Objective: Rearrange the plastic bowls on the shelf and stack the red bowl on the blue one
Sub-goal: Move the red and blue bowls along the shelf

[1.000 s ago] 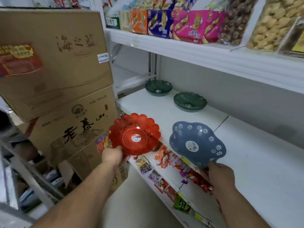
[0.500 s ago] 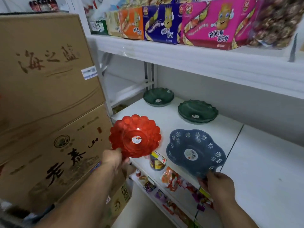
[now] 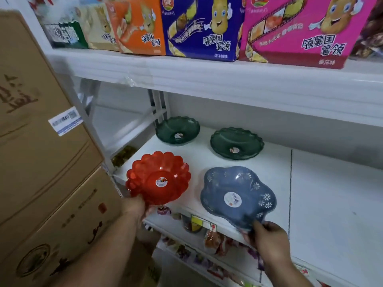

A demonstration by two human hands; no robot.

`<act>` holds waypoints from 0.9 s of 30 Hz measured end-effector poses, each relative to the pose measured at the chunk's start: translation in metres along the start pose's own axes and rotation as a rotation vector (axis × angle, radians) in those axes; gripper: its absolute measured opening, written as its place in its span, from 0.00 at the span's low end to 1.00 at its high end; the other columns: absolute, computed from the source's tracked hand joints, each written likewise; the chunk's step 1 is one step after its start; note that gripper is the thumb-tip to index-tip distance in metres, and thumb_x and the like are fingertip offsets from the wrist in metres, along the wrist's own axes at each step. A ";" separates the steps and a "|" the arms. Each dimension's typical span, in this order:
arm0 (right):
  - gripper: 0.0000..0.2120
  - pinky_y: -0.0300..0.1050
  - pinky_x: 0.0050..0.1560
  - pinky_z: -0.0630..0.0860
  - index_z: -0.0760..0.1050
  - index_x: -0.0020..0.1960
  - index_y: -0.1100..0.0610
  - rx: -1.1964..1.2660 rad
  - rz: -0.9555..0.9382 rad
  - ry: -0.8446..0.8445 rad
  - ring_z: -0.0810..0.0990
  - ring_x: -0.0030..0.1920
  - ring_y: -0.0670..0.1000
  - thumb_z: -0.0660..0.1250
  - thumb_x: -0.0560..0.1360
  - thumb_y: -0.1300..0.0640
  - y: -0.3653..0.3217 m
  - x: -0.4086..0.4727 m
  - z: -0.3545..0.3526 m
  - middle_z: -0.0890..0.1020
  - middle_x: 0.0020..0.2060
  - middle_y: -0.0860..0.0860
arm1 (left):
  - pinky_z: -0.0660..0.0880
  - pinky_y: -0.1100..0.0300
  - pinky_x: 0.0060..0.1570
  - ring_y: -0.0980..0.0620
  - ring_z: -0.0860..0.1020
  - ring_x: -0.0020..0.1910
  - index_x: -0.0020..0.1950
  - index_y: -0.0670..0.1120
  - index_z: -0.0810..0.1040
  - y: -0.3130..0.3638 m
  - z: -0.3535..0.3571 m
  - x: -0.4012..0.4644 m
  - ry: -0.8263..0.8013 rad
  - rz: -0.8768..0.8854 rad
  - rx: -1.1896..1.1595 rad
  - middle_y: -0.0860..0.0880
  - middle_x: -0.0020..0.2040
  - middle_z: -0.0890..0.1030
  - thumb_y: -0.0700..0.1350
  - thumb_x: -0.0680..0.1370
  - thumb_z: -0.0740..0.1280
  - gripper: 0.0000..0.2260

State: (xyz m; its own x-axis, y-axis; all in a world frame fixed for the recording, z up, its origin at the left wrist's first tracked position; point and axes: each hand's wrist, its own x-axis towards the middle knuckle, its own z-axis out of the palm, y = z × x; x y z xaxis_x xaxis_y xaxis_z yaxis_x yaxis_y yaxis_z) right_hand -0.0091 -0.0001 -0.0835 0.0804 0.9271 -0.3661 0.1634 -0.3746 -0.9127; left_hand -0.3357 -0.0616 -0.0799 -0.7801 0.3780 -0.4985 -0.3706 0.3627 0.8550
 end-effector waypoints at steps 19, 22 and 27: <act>0.15 0.67 0.49 0.82 0.81 0.37 0.64 0.026 0.126 0.080 0.86 0.40 0.64 0.69 0.68 0.50 0.019 0.011 0.092 0.86 0.31 0.57 | 0.81 0.54 0.32 0.42 0.80 0.38 0.49 0.41 0.74 0.031 0.003 0.088 -0.101 -0.130 0.072 0.38 0.42 0.80 0.36 0.81 0.56 0.08; 0.16 0.67 0.48 0.82 0.81 0.37 0.62 0.024 0.124 0.071 0.86 0.39 0.64 0.66 0.64 0.48 0.037 0.027 0.097 0.86 0.31 0.56 | 0.79 0.57 0.29 0.43 0.79 0.37 0.51 0.40 0.73 0.035 0.005 0.091 -0.099 -0.119 0.104 0.39 0.41 0.79 0.38 0.83 0.55 0.07; 0.12 0.71 0.48 0.79 0.80 0.40 0.65 0.044 0.168 0.042 0.84 0.36 0.69 0.67 0.76 0.57 0.009 0.004 0.107 0.85 0.31 0.63 | 0.77 0.52 0.34 0.43 0.79 0.39 0.57 0.40 0.72 0.033 0.006 0.093 -0.112 -0.117 0.073 0.38 0.45 0.79 0.42 0.84 0.56 0.08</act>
State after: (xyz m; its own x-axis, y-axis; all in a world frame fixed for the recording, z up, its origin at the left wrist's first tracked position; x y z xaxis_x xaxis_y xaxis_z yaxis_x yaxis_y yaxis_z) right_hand -0.1129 0.0015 -0.1128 0.1444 0.8499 -0.5067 0.1016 -0.5221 -0.8468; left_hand -0.4171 -0.0091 -0.0986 -0.6714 0.4209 -0.6100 -0.4147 0.4687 0.7799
